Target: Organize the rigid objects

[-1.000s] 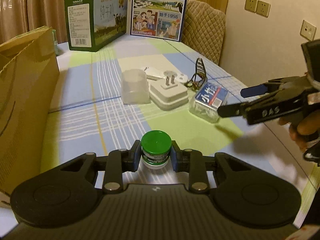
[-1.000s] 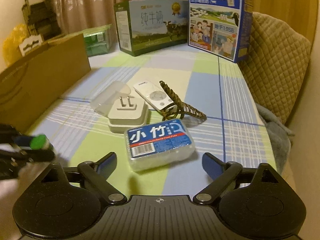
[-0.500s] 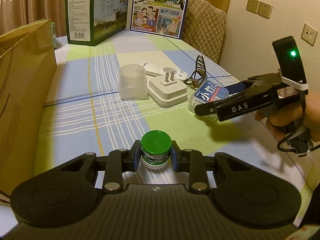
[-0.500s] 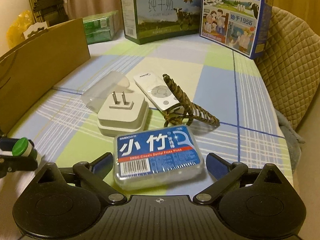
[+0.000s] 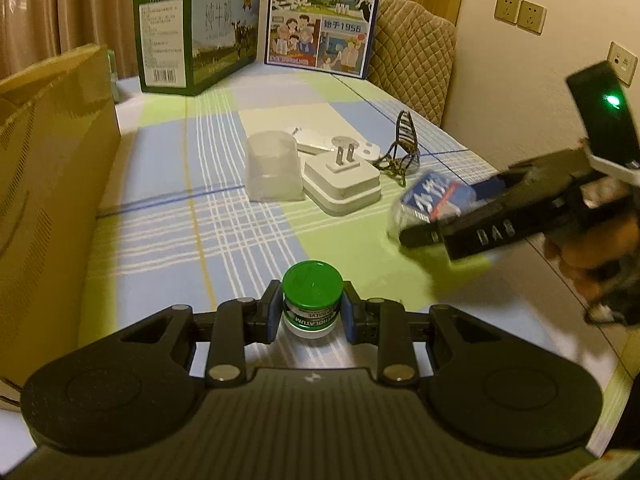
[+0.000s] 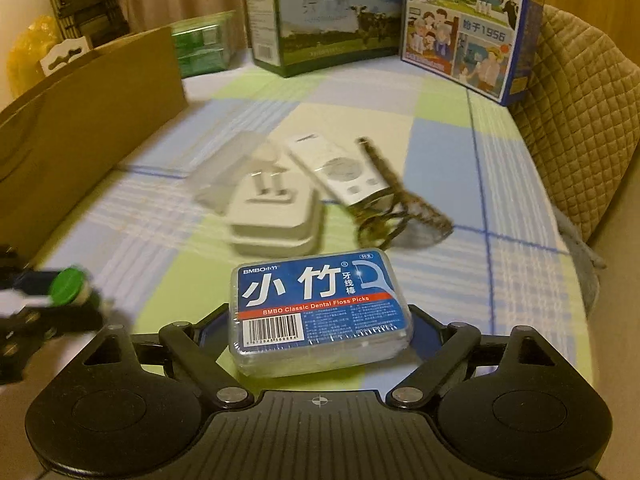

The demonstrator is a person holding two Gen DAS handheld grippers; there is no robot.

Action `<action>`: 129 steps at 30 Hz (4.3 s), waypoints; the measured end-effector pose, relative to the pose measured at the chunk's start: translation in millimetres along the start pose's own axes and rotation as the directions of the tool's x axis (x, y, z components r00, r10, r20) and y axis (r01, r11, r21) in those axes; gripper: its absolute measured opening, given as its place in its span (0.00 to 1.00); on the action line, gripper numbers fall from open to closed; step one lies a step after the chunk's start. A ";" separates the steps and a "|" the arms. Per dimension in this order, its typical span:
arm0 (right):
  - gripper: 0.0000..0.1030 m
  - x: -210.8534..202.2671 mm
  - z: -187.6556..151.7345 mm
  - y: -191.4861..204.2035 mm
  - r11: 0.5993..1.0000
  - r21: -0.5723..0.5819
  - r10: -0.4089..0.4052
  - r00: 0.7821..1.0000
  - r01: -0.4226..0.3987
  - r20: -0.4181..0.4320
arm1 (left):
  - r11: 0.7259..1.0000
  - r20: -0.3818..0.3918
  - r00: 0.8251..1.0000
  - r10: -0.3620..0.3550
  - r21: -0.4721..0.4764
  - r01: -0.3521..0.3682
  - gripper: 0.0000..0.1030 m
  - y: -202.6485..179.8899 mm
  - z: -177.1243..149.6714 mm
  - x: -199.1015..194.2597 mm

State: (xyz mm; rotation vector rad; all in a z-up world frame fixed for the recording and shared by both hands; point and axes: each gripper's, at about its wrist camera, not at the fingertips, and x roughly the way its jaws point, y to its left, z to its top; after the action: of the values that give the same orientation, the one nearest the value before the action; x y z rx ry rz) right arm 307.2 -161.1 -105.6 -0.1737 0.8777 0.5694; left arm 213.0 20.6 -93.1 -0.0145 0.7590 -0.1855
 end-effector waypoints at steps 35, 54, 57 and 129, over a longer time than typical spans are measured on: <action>0.83 -184.3 -19.3 141.1 0.976 0.220 -0.043 0.988 0.010 0.146 | 0.989 0.086 0.986 0.143 -0.054 -0.139 0.24 12.4 3.2 -203.8; 0.83 -179.5 13.4 186.7 0.987 0.151 0.023 0.983 -0.051 0.180 | 0.977 0.114 0.974 0.198 -0.109 -0.186 0.24 55.8 4.7 -235.8; 0.83 -174.7 23.5 197.6 0.989 0.131 0.043 0.982 -0.068 0.186 | 0.973 0.123 0.969 0.216 -0.115 -0.202 0.24 69.0 7.4 -242.0; 0.83 -12.9 134.5 302.1 0.986 -0.016 0.165 0.980 -0.164 0.115 | 0.943 -0.009 0.956 0.292 -0.164 -0.290 0.29 269.2 43.2 -170.7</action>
State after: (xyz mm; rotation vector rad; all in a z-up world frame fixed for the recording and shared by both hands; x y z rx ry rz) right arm 229.3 137.0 15.3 -0.0726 0.7812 0.7293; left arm 165.1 312.5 33.3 -0.0595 0.7499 0.1596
